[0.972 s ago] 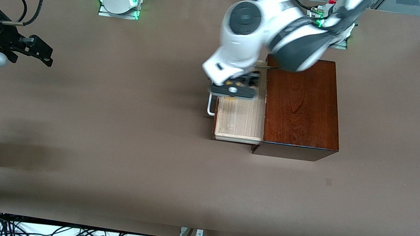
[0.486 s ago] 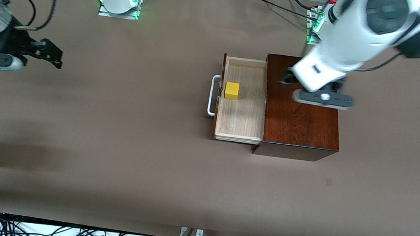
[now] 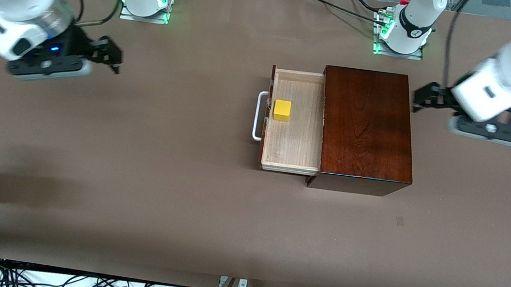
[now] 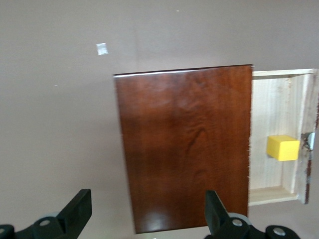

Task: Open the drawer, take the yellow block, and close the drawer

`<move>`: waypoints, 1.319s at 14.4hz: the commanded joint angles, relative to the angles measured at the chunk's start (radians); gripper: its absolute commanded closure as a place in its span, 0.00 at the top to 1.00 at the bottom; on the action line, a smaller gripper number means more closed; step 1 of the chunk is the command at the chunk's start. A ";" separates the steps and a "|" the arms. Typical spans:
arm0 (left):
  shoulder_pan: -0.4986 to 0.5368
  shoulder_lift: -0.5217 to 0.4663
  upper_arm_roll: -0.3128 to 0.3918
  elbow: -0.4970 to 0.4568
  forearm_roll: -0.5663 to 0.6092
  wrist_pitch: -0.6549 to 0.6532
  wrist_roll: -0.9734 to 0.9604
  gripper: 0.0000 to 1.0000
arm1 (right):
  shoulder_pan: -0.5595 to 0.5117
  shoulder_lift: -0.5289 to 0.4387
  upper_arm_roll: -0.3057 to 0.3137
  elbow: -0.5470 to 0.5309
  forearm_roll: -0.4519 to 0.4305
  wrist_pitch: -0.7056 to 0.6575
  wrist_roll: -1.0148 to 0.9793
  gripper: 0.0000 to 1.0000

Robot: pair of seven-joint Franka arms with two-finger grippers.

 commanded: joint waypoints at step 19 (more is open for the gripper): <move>-0.145 -0.087 0.235 -0.103 0.069 0.045 0.219 1.00 | 0.420 0.354 0.124 0.071 -0.146 0.407 -0.590 1.00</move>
